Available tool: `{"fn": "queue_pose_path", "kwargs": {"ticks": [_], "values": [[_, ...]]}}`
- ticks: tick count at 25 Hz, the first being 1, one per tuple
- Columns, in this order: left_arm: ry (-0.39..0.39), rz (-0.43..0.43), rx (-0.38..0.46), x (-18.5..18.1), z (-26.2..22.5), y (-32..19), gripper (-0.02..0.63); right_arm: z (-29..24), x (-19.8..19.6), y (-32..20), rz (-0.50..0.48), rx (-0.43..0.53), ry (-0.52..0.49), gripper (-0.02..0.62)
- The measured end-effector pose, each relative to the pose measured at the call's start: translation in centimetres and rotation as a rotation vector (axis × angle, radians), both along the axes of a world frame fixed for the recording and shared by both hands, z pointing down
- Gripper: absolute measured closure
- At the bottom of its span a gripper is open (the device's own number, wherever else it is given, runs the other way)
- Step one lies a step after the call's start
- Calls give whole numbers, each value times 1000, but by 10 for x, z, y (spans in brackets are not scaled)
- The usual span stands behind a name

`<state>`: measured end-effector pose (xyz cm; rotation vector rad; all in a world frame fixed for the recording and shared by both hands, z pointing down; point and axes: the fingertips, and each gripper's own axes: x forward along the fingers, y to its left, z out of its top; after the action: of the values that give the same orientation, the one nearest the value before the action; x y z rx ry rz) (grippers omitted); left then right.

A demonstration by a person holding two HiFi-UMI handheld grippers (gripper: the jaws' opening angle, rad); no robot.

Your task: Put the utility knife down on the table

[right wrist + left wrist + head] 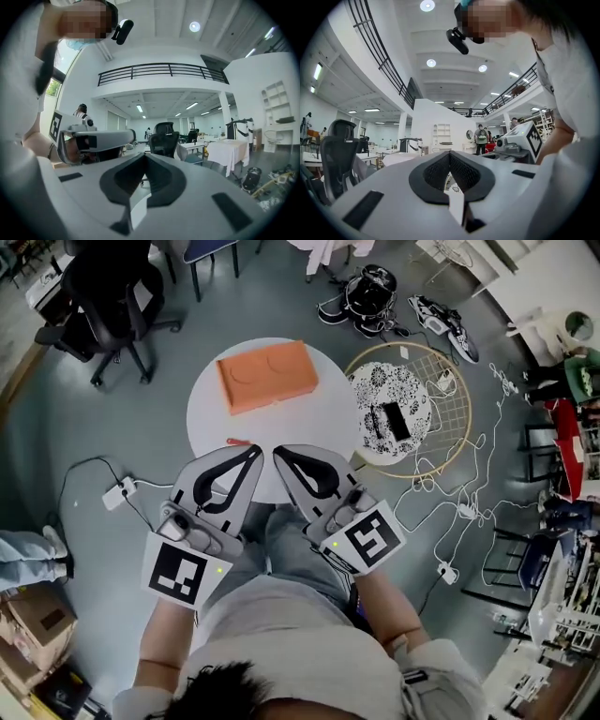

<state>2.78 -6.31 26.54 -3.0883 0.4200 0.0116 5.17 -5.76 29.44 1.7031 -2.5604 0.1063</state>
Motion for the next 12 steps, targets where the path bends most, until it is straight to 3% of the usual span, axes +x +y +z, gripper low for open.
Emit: {"fn": "queue_pose_path", "kwargs": {"ticks": [12], "values": [[24,102,16,12,-7,45,595,-40,6,59,98,112,-36,588]]}}
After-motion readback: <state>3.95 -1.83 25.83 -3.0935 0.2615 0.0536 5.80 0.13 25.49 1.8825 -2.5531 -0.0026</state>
